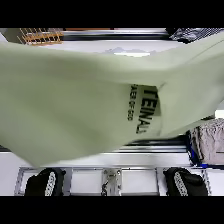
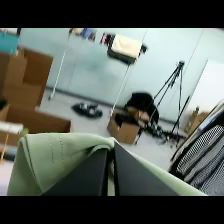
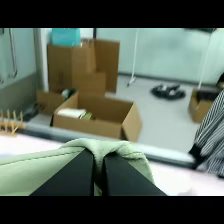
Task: Fold the clothes and pants, and hang the long-sleeved shirts on hangers.
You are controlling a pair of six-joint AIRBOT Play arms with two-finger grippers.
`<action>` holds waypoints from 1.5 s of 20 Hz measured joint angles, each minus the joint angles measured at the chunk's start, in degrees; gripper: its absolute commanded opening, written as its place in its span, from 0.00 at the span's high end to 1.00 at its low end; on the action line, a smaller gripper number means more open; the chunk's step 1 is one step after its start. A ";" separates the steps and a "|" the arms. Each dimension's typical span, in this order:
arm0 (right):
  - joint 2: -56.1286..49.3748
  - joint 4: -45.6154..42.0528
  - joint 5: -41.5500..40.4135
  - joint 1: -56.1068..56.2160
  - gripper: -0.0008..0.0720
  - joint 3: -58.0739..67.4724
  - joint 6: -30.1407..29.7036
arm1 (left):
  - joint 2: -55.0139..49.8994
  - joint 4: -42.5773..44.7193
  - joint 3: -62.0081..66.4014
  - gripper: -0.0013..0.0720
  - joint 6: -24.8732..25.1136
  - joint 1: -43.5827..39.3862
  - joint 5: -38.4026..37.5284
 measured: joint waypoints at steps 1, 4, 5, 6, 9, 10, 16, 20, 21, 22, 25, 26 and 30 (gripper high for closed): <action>-1.68 -0.15 2.23 0.00 0.97 0.02 1.09 | -2.49 0.00 -0.68 0.97 0.00 0.00 -1.29; -10.38 -0.46 11.17 0.22 0.97 0.00 4.46 | -11.19 -0.15 -4.31 0.97 0.02 -0.24 -4.24; -14.05 -0.72 13.97 0.50 0.97 0.00 5.33 | -14.78 -0.17 -6.08 0.97 0.17 -0.59 -4.87; -18.34 -1.29 16.65 1.01 0.97 0.00 6.51 | -18.32 -0.17 -7.87 0.97 0.20 -1.09 -5.42; -31.89 -4.81 20.94 3.56 0.97 -0.02 8.24 | -30.05 -0.13 -13.03 0.97 1.29 -3.41 -5.44; -35.82 -6.16 20.90 4.46 0.97 0.00 8.55 | -34.32 -0.07 -14.32 0.97 1.57 -4.17 -4.63; -55.28 -13.64 8.04 8.46 0.97 0.09 9.49 | -55.67 -0.68 -10.58 0.97 2.36 -6.10 0.72; -58.47 -14.80 -1.42 8.90 0.97 0.11 9.55 | -63.36 -0.83 -2.80 0.97 2.51 -6.32 0.92; -58.49 -15.06 -1.86 8.81 0.97 0.11 9.66 | -64.15 -0.83 -1.44 0.97 2.51 -6.34 0.66; -58.38 -15.37 -1.86 8.70 0.97 0.07 9.66 | -64.37 -0.81 -0.92 0.97 2.54 -6.34 0.39; -56.63 -17.25 0.98 8.76 0.97 -1.88 9.53 | -62.25 0.11 -4.22 0.97 2.54 -6.34 0.07; -55.56 -18.25 2.16 8.92 0.97 -3.52 9.49 | -60.92 0.70 -6.54 0.97 2.51 -6.36 0.07; -50.88 -20.44 4.59 9.20 0.97 -13.53 9.73 | -54.51 2.89 -19.82 0.97 2.51 -6.34 0.59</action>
